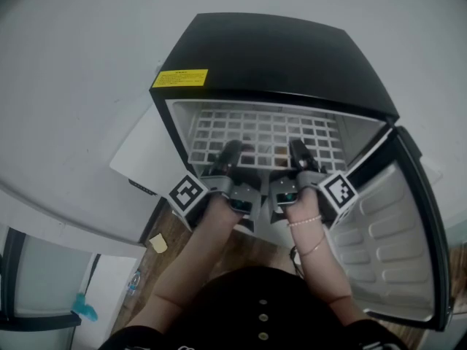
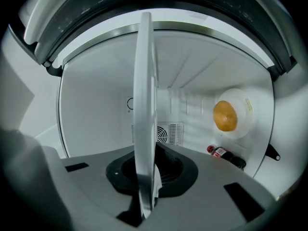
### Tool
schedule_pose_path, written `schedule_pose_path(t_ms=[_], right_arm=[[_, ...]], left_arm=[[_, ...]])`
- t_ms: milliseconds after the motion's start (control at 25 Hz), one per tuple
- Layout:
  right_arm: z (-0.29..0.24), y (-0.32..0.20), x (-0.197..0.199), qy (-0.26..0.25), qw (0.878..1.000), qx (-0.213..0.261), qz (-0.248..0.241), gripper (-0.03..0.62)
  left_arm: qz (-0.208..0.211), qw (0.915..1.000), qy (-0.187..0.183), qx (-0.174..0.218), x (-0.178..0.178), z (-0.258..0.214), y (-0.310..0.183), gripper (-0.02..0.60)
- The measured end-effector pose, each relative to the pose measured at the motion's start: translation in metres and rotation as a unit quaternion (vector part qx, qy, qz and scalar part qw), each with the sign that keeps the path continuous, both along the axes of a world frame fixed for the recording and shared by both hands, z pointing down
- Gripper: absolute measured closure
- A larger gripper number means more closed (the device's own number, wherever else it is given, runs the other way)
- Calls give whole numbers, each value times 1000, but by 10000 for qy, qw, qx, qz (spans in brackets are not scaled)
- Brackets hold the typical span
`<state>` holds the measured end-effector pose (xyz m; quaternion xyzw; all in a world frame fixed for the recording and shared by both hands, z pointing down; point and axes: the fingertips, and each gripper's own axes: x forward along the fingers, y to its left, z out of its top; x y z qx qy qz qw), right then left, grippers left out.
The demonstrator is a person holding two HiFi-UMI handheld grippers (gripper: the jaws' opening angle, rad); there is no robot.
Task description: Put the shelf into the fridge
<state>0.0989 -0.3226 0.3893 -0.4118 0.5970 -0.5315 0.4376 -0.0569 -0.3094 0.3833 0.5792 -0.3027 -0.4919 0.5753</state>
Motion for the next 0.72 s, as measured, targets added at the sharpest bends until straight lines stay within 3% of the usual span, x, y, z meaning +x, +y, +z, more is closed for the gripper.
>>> schedule_pose_path(t_ms=[720], right_arm=[[-11,4,-2,10,9999,132,10,563]], left_arm=[[-173,9997,-86,140,-2,-11,3,548]])
